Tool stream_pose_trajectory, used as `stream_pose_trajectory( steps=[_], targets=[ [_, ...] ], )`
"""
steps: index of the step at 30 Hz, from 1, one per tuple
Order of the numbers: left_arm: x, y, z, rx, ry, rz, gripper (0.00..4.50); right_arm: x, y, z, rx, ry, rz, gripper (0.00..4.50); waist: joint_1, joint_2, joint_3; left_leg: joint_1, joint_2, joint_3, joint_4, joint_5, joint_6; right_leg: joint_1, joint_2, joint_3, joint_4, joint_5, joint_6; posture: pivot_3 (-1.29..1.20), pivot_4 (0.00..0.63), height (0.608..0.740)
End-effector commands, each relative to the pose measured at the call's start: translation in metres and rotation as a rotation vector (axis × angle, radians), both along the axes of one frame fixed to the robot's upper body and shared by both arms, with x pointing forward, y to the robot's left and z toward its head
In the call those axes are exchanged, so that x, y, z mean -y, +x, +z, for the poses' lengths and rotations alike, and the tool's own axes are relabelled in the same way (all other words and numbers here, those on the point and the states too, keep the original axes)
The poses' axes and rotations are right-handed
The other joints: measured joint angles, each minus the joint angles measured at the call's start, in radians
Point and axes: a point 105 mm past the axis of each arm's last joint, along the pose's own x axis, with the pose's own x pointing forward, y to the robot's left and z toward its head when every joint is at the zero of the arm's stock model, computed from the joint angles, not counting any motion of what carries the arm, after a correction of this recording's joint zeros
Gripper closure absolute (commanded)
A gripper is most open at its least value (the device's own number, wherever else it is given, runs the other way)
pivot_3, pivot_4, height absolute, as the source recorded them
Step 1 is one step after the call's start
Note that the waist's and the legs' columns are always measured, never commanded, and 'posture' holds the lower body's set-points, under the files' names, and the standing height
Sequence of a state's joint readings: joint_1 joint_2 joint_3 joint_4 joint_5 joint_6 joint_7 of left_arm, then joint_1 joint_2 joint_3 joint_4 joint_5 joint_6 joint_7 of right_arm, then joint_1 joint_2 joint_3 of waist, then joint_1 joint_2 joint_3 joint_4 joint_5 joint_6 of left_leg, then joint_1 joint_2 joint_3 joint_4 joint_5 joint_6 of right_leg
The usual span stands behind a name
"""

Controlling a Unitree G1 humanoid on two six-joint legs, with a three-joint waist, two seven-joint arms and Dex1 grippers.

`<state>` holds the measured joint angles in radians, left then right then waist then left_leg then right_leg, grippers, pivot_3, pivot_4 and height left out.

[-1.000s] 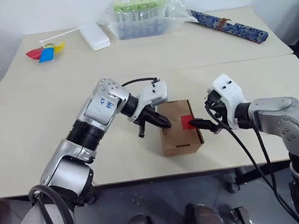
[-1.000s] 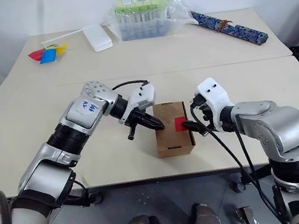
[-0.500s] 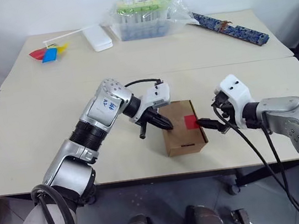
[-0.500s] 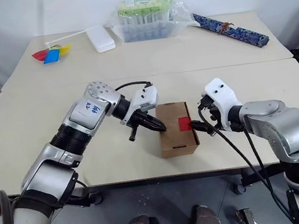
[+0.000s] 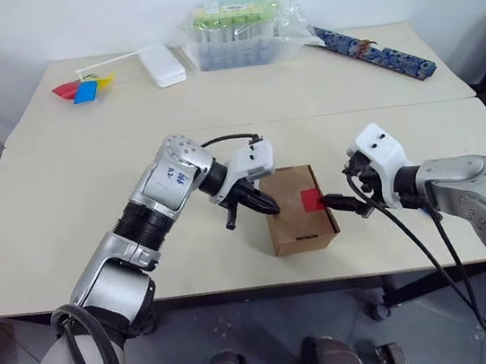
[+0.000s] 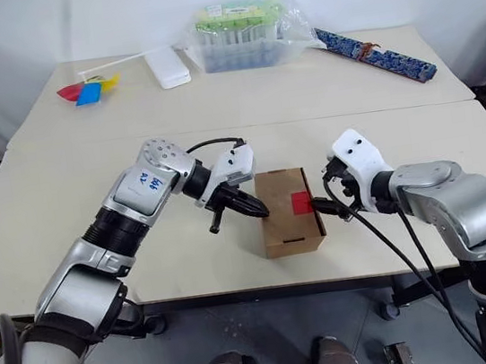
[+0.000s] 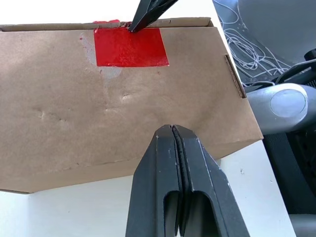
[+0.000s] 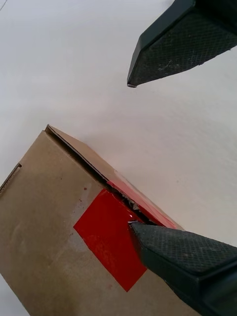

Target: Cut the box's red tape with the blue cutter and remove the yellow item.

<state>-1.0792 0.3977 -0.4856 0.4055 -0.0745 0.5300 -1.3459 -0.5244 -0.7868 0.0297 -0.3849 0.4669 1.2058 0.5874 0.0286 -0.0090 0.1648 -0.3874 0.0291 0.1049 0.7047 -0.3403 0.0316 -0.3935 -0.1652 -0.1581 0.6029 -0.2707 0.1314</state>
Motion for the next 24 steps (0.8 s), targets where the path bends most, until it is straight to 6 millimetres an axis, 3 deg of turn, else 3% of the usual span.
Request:
stream_pose_trajectory(
  steps=[1, 8, 14, 24],
  targets=[
    [-0.01, 0.001, -0.021, -0.022, 0.071, 0.036, 4.49, 0.027, -0.004, -0.037, -0.215, 0.008, -0.159, 0.0, -0.001, -0.001, -0.001, 0.0, 0.0, 0.0, 0.0, 0.0, 0.0, 0.0, 0.0, 0.0, 0.0, 0.0, 0.0, 0.0, 0.15, 0.74],
    [-0.01, 0.0, -0.024, -0.017, 0.069, 0.037, 4.49, 0.009, -0.011, -0.036, -0.417, 0.178, -0.177, 0.0, -0.002, 0.001, -0.003, 0.0, 0.002, -0.002, -0.001, 0.0, 0.0, 0.0, 0.0, 0.0, 0.0, 0.0, 0.0, 0.0, 0.15, 0.74],
    [-0.009, -0.002, -0.027, -0.017, 0.068, 0.033, 4.49, 0.021, -0.004, -0.038, -0.449, 0.246, -0.255, 0.0, -0.004, 0.002, -0.007, 0.0, 0.0, -0.002, -0.003, 0.0, 0.0, 0.0, 0.0, -0.001, 0.0, 0.0, 0.0, 0.0, 0.15, 0.74],
    [-0.01, -0.001, -0.029, -0.021, 0.071, 0.036, 4.49, 0.047, -0.013, -0.053, -0.493, 0.135, -0.342, 0.0, 0.001, 0.003, -0.01, 0.0, 0.0, -0.006, -0.003, -0.001, 0.001, 0.002, 0.0, 0.0, -0.001, 0.0, 0.0, 0.0, 0.15, 0.74]
  ],
)
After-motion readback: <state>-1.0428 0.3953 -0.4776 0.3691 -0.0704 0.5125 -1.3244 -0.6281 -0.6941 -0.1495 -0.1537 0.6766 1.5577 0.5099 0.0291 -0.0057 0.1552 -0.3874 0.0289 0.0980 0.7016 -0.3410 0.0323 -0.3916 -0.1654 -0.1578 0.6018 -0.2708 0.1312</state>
